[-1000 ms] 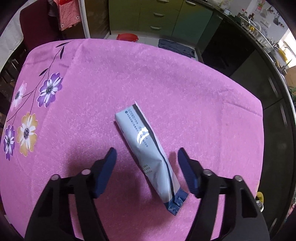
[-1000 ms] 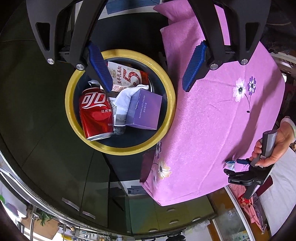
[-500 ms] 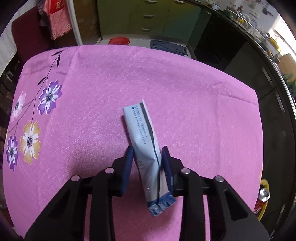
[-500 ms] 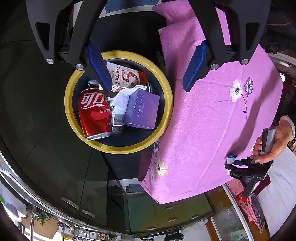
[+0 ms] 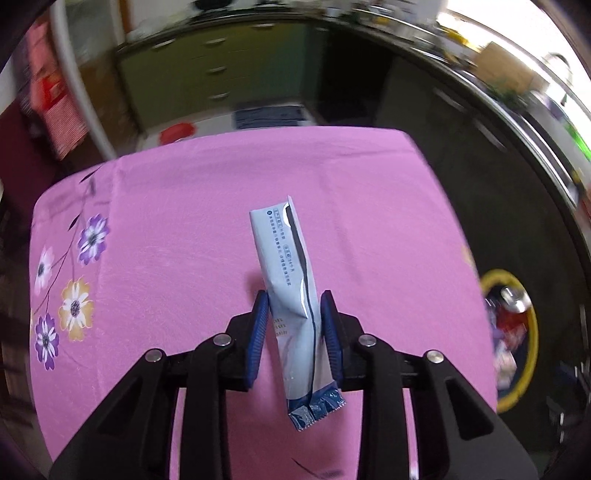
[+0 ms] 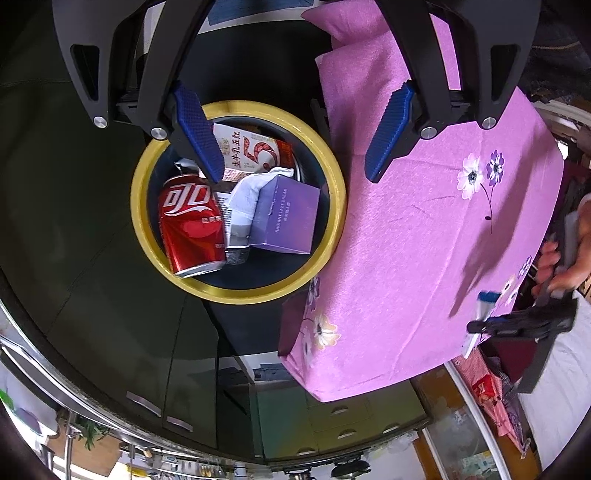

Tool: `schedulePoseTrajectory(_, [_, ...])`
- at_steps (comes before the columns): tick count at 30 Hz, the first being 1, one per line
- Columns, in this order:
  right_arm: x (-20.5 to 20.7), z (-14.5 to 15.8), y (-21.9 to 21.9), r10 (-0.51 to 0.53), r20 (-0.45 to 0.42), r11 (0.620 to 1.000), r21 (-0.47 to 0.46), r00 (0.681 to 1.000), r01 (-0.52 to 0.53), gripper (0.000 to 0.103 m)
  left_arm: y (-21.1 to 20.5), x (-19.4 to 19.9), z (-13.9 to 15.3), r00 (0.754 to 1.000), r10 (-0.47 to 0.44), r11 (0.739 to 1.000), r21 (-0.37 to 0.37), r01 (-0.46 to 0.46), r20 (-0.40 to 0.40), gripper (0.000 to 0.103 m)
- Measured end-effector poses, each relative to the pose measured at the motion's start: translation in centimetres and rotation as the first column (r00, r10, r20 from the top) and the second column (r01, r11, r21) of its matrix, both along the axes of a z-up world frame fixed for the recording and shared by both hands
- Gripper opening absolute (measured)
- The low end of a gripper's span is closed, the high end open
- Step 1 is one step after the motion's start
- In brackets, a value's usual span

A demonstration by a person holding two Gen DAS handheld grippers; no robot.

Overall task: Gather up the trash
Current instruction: 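Carry the packet over the bin and open the left gripper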

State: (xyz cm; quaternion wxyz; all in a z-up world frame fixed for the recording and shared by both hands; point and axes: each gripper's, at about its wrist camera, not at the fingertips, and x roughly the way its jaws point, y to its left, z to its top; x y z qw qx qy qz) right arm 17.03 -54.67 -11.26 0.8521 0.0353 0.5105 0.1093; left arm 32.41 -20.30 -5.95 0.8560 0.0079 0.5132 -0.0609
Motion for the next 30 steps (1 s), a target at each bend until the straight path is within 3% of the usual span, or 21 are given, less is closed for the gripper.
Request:
schedulePoseTrajectory(4, [-0.6,0.2,-1.0,-0.039,0.005,0.999,-0.004,0.999,0.039,0.078,-3.8,-2.5,1.6,0.991,-0.136,0.991,-0.013,0.136,0.016,0.028])
schedulePoseTrajectory(7, [-1.3,0.3,-2.2,-0.076,0.005,0.997,-0.007,0.997,0.076,0.078,-7.6,-4.2,2.9,0.967,-0.254,0.967,-0.031,0.255,0.023,0.028])
schedulePoseTrajectory(15, [-3.4,0.5,-4.8,-0.152,0.005,0.988,0.006,0.988,0.152,0.078,-19.4,-6.8,3.3,0.866,-0.5,0.861,-0.098,0.498,0.004,0.028])
schedulePoseTrajectory(19, [-4.8,0.6,-6.0,-0.187,0.002,0.982,0.004,0.982,0.187,0.078,-23.9,-7.8,1.8,0.825,-0.565,0.82,-0.127,0.558,-0.023,0.028])
schedulePoseTrajectory(23, [-5.9,0.9,-7.2,-0.224,0.009,0.975,0.009,0.975,0.224,0.078,-27.6,-8.3,-0.2,0.804,-0.593,0.801,-0.135,0.584,-0.042,0.028])
schedulePoseTrajectory(30, [-7.5,1.3,-7.9,-0.253,0.012,0.967,0.009,0.967,0.253,0.078,-30.3,-8.0,-3.6,0.808,-0.586,0.808,-0.113,0.578,-0.059,0.03])
